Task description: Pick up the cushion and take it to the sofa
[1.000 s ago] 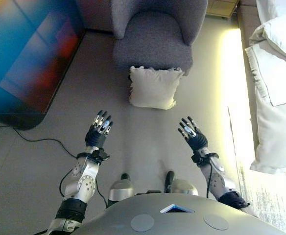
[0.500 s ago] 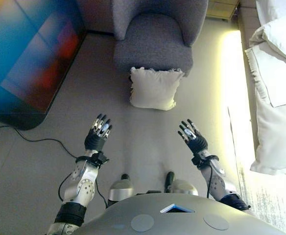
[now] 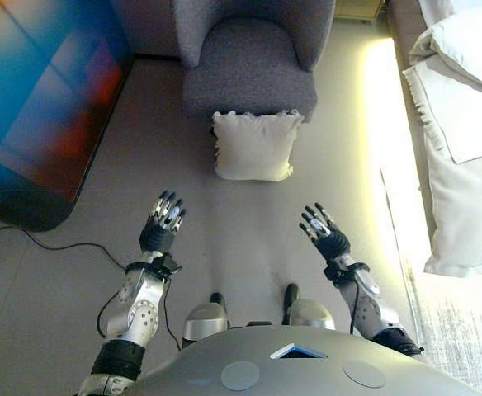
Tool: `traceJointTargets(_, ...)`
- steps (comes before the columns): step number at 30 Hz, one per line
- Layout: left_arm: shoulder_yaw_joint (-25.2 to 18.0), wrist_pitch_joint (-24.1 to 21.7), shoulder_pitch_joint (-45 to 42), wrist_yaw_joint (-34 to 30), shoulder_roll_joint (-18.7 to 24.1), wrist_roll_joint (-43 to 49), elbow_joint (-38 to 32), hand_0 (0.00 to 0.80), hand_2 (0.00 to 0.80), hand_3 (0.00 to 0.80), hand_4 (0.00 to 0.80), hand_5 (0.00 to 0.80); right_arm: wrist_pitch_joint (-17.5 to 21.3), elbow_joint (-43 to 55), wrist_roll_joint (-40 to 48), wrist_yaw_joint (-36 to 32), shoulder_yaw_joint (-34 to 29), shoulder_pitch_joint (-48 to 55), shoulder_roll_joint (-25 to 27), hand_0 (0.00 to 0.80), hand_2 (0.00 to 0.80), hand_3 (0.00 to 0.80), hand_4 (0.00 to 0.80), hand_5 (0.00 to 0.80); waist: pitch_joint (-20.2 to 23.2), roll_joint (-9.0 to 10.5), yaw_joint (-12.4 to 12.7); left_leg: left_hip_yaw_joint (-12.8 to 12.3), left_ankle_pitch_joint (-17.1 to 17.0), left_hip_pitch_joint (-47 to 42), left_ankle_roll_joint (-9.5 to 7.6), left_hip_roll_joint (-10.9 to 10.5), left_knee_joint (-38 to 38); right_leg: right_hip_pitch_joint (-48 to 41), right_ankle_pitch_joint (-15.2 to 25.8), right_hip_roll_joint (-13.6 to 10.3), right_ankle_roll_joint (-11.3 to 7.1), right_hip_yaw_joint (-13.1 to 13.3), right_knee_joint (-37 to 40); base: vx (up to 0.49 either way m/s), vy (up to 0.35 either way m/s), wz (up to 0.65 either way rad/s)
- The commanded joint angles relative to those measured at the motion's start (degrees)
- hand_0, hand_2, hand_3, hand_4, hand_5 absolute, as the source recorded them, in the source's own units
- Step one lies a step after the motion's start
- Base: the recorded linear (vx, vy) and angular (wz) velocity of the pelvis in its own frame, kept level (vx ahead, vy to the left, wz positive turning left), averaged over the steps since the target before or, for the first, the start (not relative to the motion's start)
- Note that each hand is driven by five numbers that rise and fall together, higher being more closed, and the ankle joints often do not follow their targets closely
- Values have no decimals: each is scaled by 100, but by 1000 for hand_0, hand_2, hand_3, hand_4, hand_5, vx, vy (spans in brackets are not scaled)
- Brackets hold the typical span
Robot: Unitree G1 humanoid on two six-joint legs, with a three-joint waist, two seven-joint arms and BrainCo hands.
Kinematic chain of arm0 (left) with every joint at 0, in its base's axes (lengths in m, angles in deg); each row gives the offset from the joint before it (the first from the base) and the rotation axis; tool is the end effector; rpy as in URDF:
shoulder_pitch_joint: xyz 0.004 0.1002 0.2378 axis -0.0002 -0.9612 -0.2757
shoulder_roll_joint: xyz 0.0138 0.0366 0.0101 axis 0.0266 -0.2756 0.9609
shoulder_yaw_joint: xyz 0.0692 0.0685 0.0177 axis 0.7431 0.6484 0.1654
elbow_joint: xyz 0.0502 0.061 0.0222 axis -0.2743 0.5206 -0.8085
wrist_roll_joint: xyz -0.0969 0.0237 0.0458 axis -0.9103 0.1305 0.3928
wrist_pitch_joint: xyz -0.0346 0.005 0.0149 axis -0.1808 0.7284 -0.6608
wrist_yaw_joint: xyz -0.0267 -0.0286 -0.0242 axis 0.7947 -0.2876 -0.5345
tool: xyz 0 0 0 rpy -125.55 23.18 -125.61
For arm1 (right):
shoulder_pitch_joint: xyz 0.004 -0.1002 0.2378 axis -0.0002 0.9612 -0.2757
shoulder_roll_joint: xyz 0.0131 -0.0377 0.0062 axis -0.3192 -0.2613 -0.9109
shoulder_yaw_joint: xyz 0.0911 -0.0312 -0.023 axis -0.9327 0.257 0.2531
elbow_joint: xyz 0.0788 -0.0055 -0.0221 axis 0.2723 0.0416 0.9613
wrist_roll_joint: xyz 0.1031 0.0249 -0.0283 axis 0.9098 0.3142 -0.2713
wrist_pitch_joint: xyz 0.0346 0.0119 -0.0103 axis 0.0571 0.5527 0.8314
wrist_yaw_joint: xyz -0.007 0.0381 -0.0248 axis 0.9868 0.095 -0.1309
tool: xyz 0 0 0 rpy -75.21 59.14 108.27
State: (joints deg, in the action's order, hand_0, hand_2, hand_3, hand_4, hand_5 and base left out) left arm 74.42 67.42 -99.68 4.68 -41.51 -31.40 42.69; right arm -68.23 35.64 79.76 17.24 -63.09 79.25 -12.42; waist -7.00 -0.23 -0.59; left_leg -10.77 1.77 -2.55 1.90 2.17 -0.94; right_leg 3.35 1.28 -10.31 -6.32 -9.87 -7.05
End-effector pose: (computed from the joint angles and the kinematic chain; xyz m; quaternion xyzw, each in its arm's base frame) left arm 0.1581 0.2039 -0.0132 -0.2592 0.1061 0.0211 0.9597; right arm 0.1548 -0.1746 -0.0434 0.2755 0.2002 0.0410 0.9393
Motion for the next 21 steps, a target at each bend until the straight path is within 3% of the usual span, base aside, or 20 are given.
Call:
traceJointTargets(1, -165, -355, 201, -68, 306, 28, -182, 0, 0, 0, 0, 0, 462, 290, 68, 128, -64, -52, -251, 0, 0, 0, 0, 0, -102, -46, 1, 181, 400, 469, -414, -64, -927, 706, 655, -557, -200, 459, -2735, 121, 213, 13)
traceJointTargets(2, -156, -291, 191, -60, 318, 52, -177, 0, 0, 0, 0, 0, 464, 314, 59, 151, -73, 36, -255, 0, 0, 0, 0, 0, -148, -86, -62, 251, 435, 404, -400, -55, -977, 958, 838, -529, -197, 616, -3054, 152, 143, 18)
traceJointTargets(4, -184, -186, 125, -130, 349, -1, -224, 0, 0, 0, 0, 0, 453, 351, 17, 98, -92, 175, -241, 0, 0, 0, 0, 0, -164, -32, -132, 346, 519, 287, -343, -106, -999, 1134, 1005, -549, -242, 727, -2844, 283, 4, 24)
traceJointTargets(8, -101, -107, 43, -149, 424, -41, -289, 0, 0, 0, 0, 0, 418, 278, 169, 140, -226, 206, -140, 0, 0, 0, 0, 0, -195, 356, -341, 684, 990, -20, -251, -472, -1068, 1177, 1049, -485, -351, 786, -925, 435, -164, 22)
traceJointTargets(11, 0, -140, 45, -168, 426, -24, -245, 0, 0, 0, 0, 0, 325, 255, 321, 192, -263, 72, -46, 0, 0, 0, 0, 0, -255, 532, -532, 884, 1446, -289, -293, -678, -1194, 1348, 1210, -395, -532, 715, 455, 441, -110, 29)
traceJointTargets(13, 16, -143, -33, -250, 425, -17, -245, 0, 0, 0, 0, 0, 233, 274, 370, 235, -291, 73, 13, 0, 0, 0, 0, 0, -280, 484, -621, 969, 1672, -510, -309, -646, -1271, 1433, 1431, -257, -573, 602, 1002, 509, -64, 56)
traceJointTargets(17, 62, -115, -300, -419, 389, 69, -287, 0, 0, 0, 0, 0, 199, 184, 352, 267, -366, 247, -34, 0, 0, 0, 0, 0, -220, 462, -736, 1155, 1955, -1034, -360, -569, -1380, 1738, 1700, -151, -518, 374, 1038, 666, -137, 45)
traceJointTargets(21, 25, 30, -573, -317, 208, 179, -414, 0, 0, 0, 0, 0, -4, 170, 191, 204, -404, 371, -40, 0, 0, 0, 0, 0, 117, 291, -875, 1176, 1421, -1524, -99, -199, -1403, 1712, 1388, 22, -408, 349, 355, 609, -181, 24)
